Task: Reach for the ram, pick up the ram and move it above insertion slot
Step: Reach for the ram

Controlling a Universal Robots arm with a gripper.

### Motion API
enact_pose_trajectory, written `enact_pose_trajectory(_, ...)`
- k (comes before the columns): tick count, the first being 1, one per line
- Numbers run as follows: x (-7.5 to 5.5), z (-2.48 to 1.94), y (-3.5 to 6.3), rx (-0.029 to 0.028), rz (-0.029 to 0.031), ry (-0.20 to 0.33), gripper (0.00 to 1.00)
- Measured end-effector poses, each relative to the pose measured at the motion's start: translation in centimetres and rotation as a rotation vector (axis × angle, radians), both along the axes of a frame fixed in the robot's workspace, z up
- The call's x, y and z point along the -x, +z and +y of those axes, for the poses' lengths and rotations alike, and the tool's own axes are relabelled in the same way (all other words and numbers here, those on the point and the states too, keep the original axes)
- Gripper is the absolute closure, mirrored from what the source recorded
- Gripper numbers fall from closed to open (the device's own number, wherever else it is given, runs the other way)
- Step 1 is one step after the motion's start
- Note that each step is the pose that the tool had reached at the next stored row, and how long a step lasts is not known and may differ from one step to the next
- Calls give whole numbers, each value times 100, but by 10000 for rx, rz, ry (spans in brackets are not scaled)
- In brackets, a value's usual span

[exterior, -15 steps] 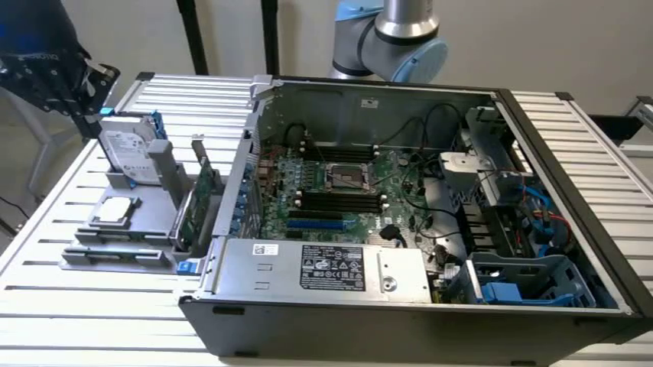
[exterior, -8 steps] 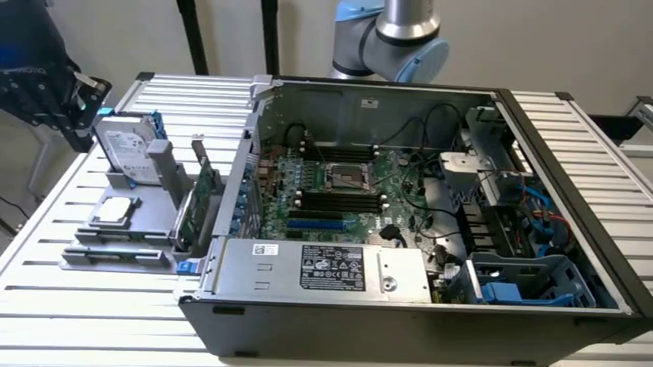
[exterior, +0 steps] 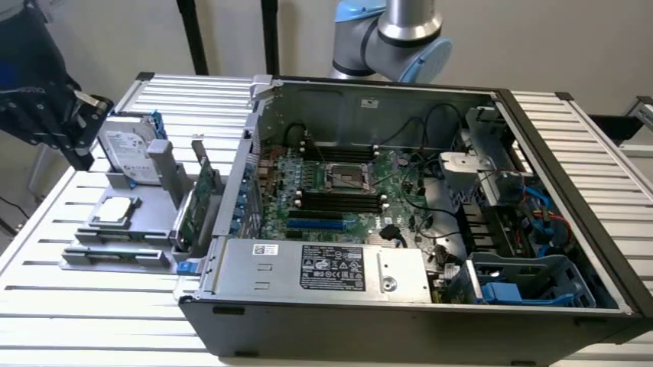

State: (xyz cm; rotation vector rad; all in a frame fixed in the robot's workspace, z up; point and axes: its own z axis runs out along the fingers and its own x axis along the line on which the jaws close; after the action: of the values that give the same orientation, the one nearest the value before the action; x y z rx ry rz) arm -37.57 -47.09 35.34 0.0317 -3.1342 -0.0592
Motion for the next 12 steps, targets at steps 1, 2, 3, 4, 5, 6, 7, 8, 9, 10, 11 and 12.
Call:
enact_pose_trajectory(1,-12,-8,-16,0,-2,14,89)
enact_pose_trajectory(2,-16,-11,-33,5,0,29,89)
enact_pose_trajectory(3,-19,-12,-50,11,0,44,89)
enact_pose_trajectory(4,-22,-14,-69,16,-2,58,89)
enact_pose_trajectory(5,-22,-14,-84,24,-1,74,89)
enact_pose_trajectory(6,-23,-14,-93,28,0,82,89)
enact_pose_trajectory(7,-23,-14,-93,29,0,83,89)
enact_pose_trajectory(8,-23,-15,-93,29,0,84,89)
enact_pose_trajectory(9,-23,-15,-94,30,1,85,89)
enact_pose_trajectory(10,-23,-15,-94,30,2,96,89)
enact_pose_trajectory(11,-23,-15,-94,30,2,209,89)
enact_pose_trajectory(12,-24,-14,-98,29,0,387,89)
